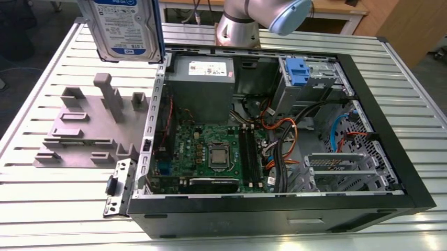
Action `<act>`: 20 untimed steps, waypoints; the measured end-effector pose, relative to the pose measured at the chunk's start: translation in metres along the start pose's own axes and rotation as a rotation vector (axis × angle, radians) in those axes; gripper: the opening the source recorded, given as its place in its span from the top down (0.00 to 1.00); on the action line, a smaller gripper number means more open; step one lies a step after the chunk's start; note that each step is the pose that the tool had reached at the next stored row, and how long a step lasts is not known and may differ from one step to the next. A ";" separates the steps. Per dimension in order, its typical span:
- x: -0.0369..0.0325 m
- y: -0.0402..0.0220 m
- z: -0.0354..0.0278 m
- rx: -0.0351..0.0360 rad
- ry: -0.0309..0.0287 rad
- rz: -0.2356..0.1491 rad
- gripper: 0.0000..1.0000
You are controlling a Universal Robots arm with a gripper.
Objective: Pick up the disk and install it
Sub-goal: 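Pick up the disk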
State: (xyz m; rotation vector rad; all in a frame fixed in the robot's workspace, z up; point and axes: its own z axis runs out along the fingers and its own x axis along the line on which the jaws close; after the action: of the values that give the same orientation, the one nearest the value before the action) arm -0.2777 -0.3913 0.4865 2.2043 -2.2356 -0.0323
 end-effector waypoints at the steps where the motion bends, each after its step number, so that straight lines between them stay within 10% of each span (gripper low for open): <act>1: 0.0000 -0.0003 0.0000 -0.0001 0.0000 0.000 0.63; 20: -0.0001 -0.0064 -0.0001 -0.0001 0.0000 0.000 0.63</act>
State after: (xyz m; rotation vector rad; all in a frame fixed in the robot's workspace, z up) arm -0.2713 -0.3913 0.4866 2.2042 -2.2355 -0.0324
